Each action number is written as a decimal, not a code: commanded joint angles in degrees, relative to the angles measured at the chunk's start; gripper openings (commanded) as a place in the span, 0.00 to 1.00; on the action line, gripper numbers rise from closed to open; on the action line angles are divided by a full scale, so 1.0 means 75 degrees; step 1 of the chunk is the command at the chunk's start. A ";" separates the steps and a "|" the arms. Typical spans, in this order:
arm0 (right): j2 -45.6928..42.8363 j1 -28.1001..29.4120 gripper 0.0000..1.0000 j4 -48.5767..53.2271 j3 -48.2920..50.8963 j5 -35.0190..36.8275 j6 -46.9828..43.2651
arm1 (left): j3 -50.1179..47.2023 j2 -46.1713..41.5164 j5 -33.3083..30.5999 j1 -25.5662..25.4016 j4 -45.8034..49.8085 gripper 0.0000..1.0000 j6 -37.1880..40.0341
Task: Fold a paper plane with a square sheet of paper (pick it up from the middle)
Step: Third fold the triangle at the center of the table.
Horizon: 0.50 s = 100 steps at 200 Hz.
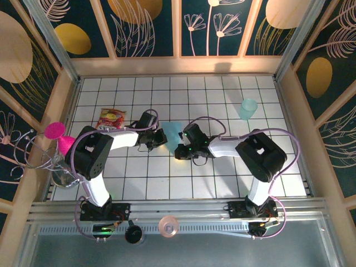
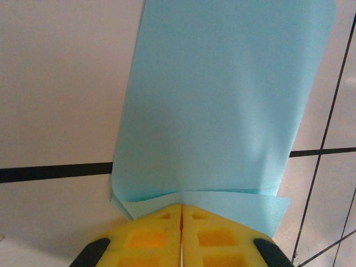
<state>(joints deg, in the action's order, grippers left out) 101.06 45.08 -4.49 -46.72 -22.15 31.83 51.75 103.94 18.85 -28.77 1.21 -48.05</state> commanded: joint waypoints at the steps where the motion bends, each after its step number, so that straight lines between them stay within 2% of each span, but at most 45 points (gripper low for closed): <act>1: -0.0324 0.0155 0.00 0.0932 0.0390 0.0059 -0.0230 | -0.0079 0.0327 -0.0343 0.0017 0.0723 0.08 0.0173; 51: -0.1687 0.0156 0.01 -0.0121 0.0316 0.0672 -0.0245 | 0.0003 0.0215 -0.0234 0.0020 0.0671 0.08 0.0207; 100: -0.0583 0.0153 0.00 -0.0485 -0.0355 0.0730 0.0322 | -0.0058 0.0134 -0.0117 0.0023 0.0580 0.09 0.0184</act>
<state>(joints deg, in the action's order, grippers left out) 92.66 45.87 -5.91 -47.90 -17.96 31.48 52.07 103.94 18.90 -28.77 1.74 -47.62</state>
